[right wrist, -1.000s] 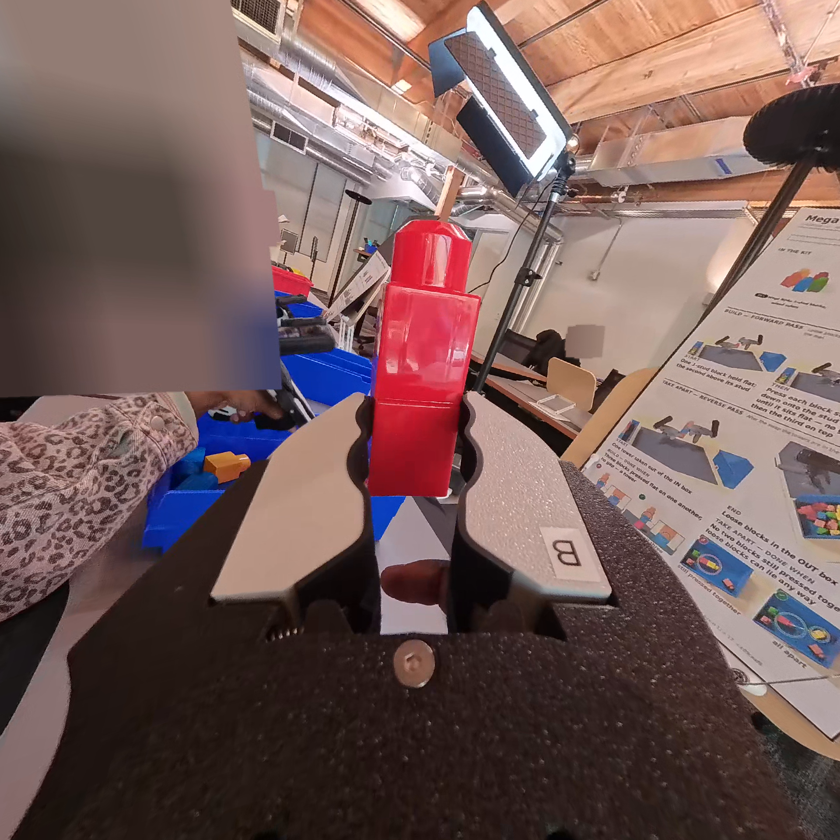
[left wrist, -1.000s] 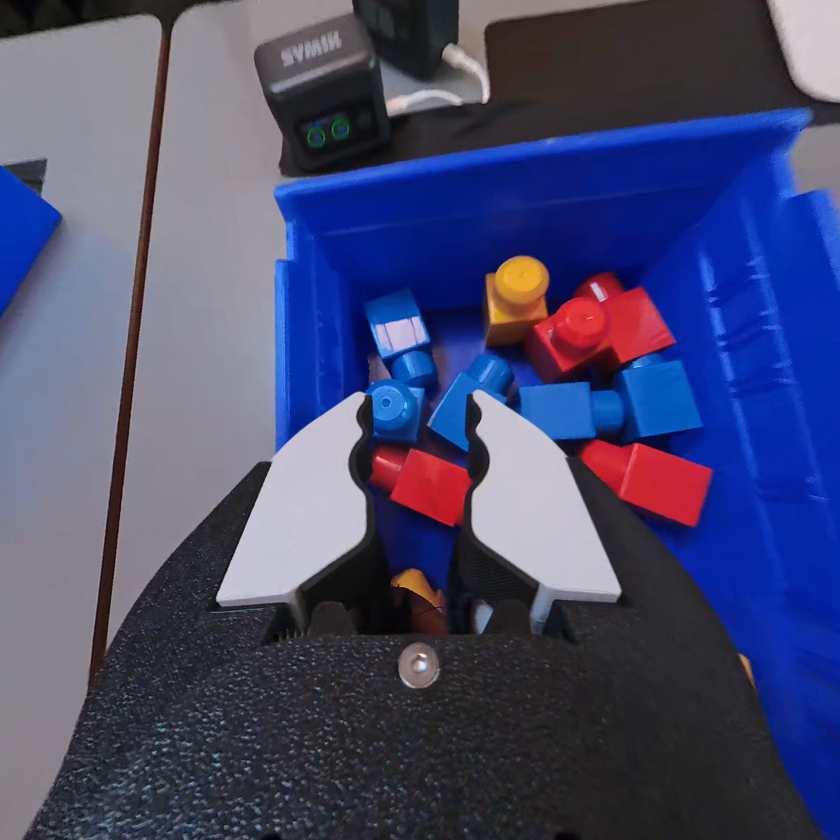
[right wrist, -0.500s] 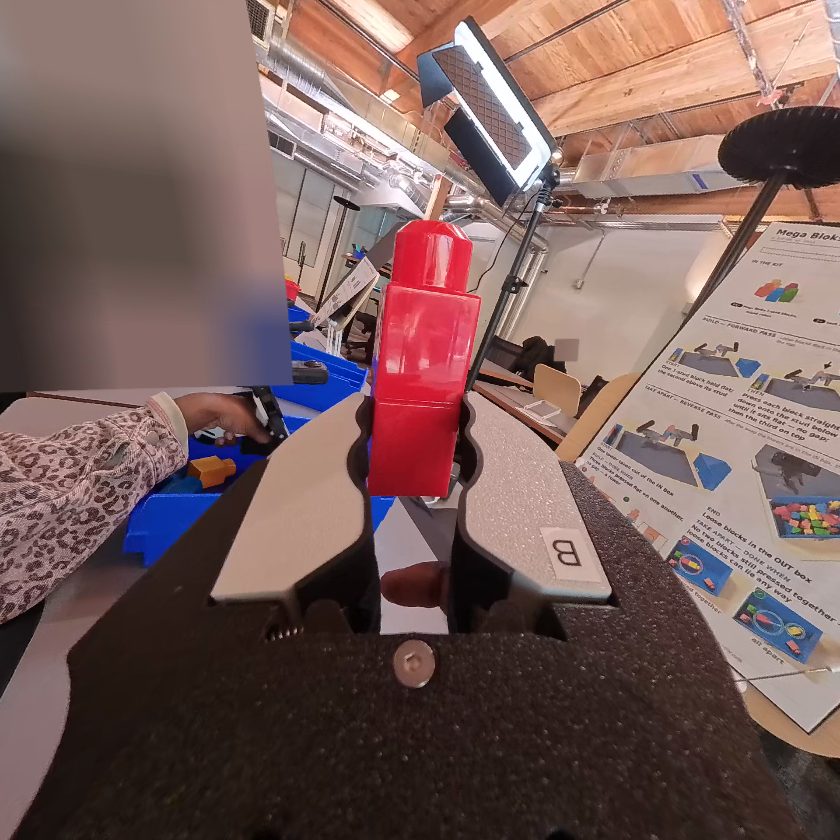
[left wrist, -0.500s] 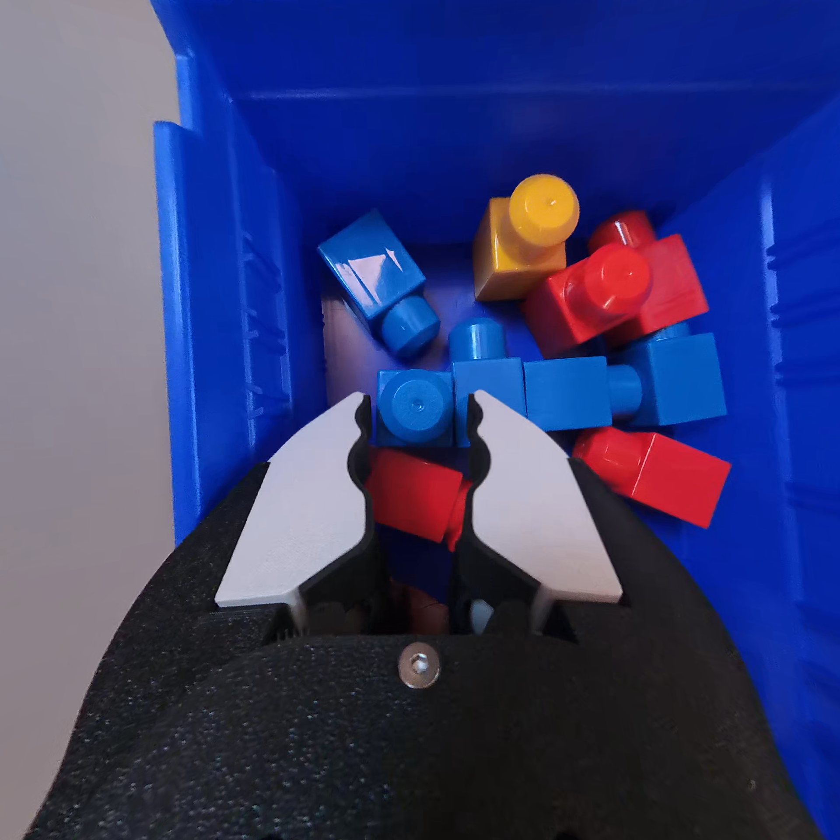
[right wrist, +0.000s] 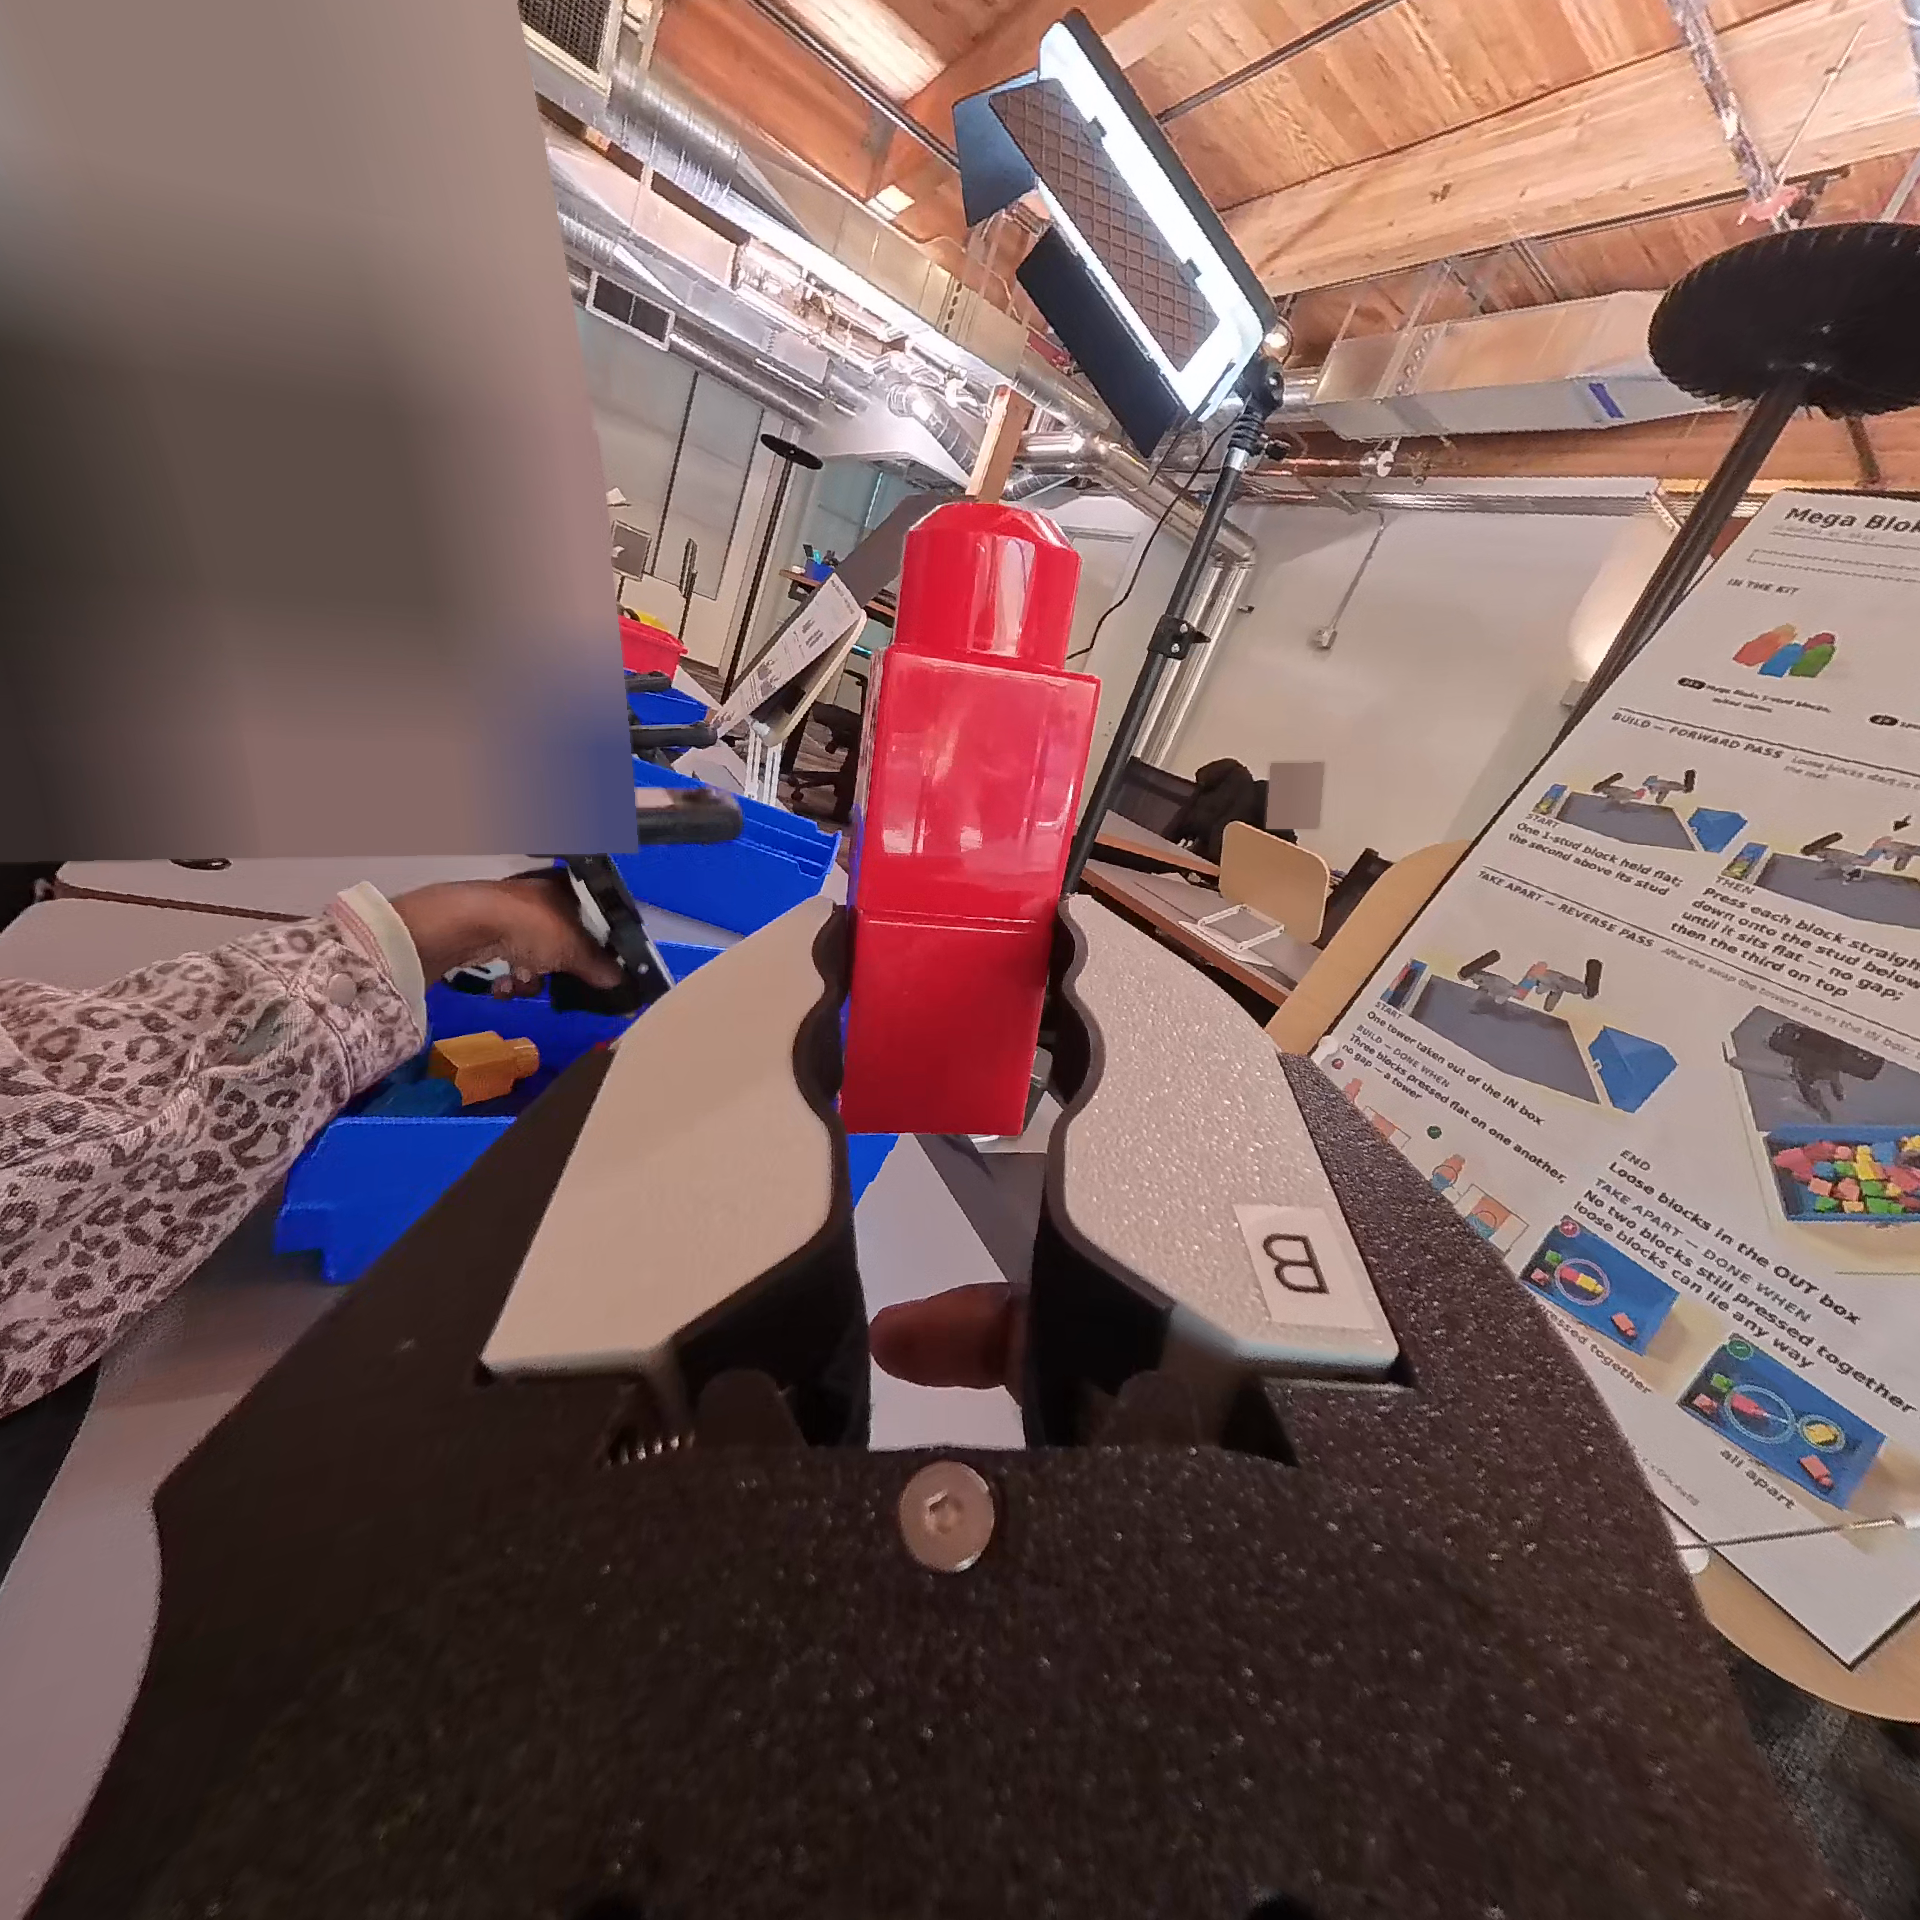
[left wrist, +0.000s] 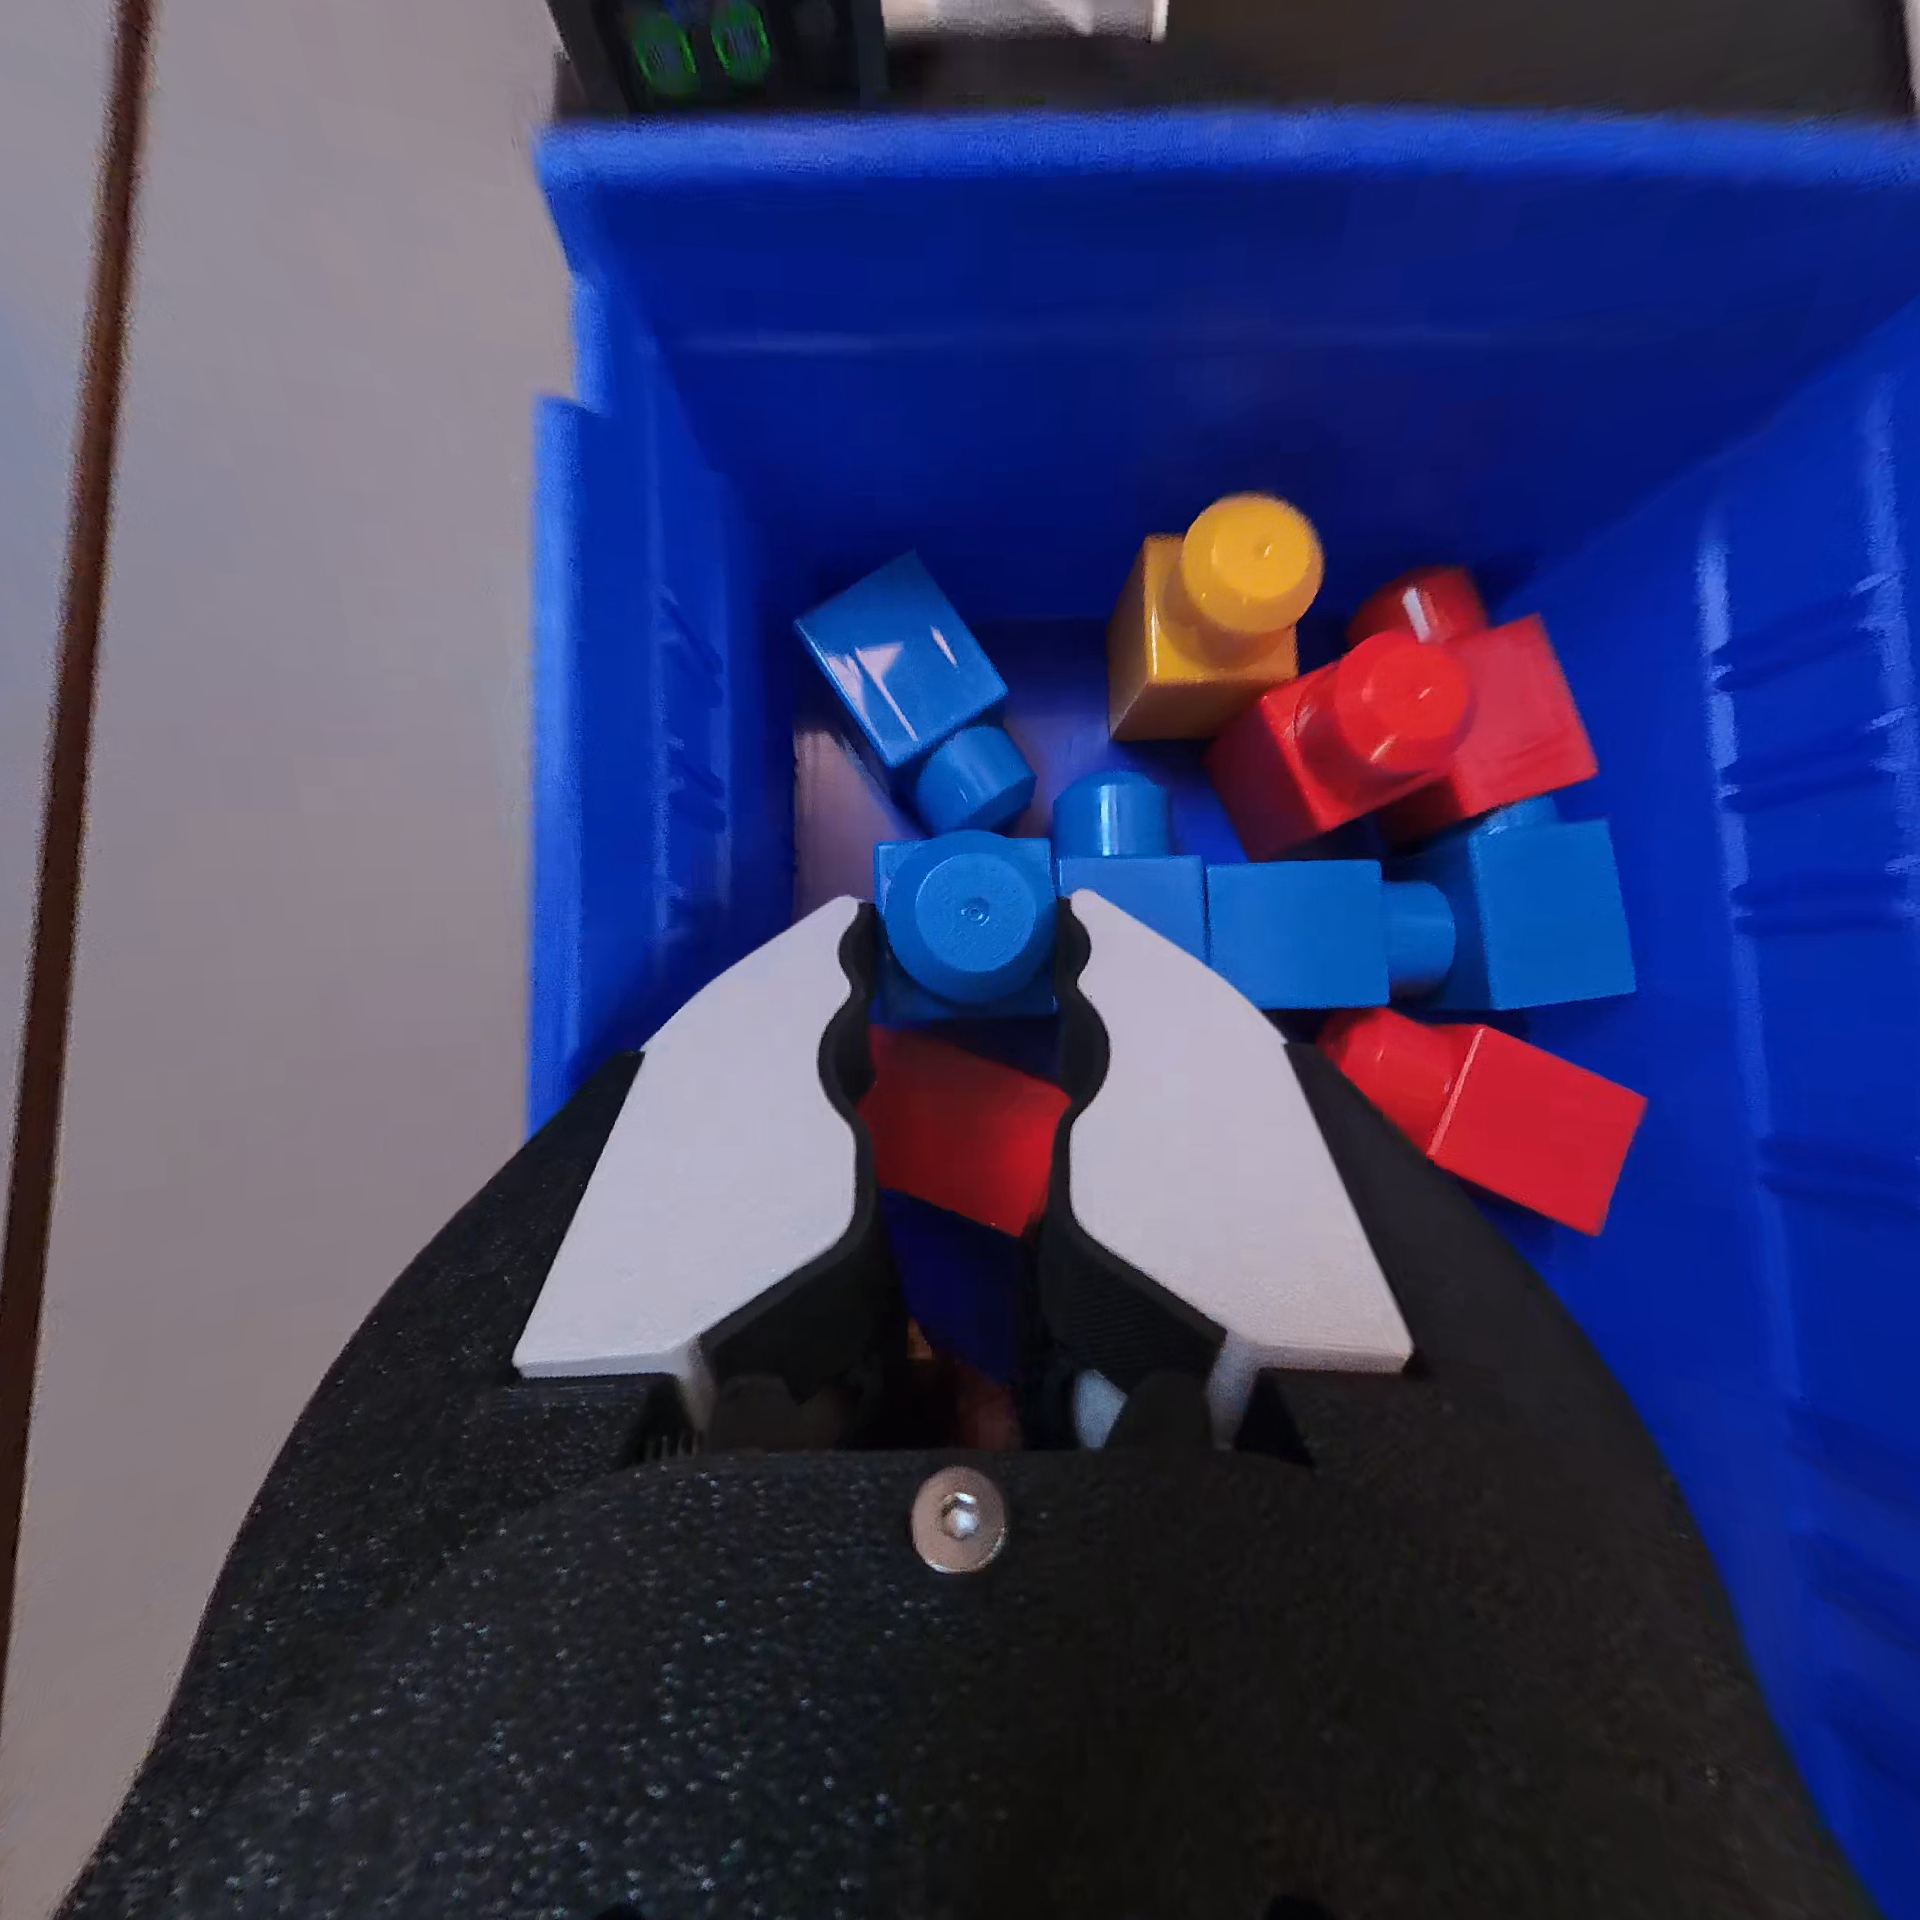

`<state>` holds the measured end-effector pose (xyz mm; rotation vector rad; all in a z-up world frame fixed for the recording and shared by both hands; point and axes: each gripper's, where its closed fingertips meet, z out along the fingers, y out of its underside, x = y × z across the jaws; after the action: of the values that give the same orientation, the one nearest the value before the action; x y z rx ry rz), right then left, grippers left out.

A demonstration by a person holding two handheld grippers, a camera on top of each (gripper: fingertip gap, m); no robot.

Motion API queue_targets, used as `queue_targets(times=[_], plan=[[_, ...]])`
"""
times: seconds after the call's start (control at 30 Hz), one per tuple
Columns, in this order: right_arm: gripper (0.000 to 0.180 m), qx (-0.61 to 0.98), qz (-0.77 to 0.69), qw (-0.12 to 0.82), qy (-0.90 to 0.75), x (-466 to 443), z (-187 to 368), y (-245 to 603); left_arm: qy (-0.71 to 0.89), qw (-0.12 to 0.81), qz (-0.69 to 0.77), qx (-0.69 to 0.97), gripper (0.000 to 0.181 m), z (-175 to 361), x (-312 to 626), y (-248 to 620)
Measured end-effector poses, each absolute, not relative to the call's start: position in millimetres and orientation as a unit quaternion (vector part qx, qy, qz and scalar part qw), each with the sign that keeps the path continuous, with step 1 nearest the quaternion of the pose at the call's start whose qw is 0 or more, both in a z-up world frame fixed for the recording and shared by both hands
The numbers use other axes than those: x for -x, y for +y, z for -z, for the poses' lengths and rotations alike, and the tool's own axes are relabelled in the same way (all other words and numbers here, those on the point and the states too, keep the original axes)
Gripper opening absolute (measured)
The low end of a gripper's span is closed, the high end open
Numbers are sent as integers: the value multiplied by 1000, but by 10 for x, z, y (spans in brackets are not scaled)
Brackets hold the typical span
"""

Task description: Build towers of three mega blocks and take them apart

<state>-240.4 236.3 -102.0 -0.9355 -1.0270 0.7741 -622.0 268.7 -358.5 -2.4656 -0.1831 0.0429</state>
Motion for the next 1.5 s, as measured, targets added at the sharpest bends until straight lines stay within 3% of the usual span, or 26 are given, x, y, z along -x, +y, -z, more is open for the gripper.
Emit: queue_targets(times=[0.03,0.2,0.33,0.43,0.67,0.9,1.5], plan=[[36,421,-349,699,-461,2404,1023,2365,-73,350,-16,934,33,3456,6222,2686],[37,427,-354,684,-473,2451,1088,2357,-56,515,39,854,32,2566,6003,2680],[36,437,-355,654,-505,2539,1196,2294,38,671,180,718,32,1672,5422,2586],[37,447,-351,633,-525,2602,1284,2261,122,725,282,617,32,1212,4965,2401],[37,460,-339,615,-543,2664,1390,2264,237,726,392,513,32,821,4214,2168],[36,464,-251,663,-531,2605,1369,2443,303,728,428,441,32,541,3587,1932],[36,405,69,778,-476,2471,1125,2706,210,763,464,397,32,251,3299,1937]])
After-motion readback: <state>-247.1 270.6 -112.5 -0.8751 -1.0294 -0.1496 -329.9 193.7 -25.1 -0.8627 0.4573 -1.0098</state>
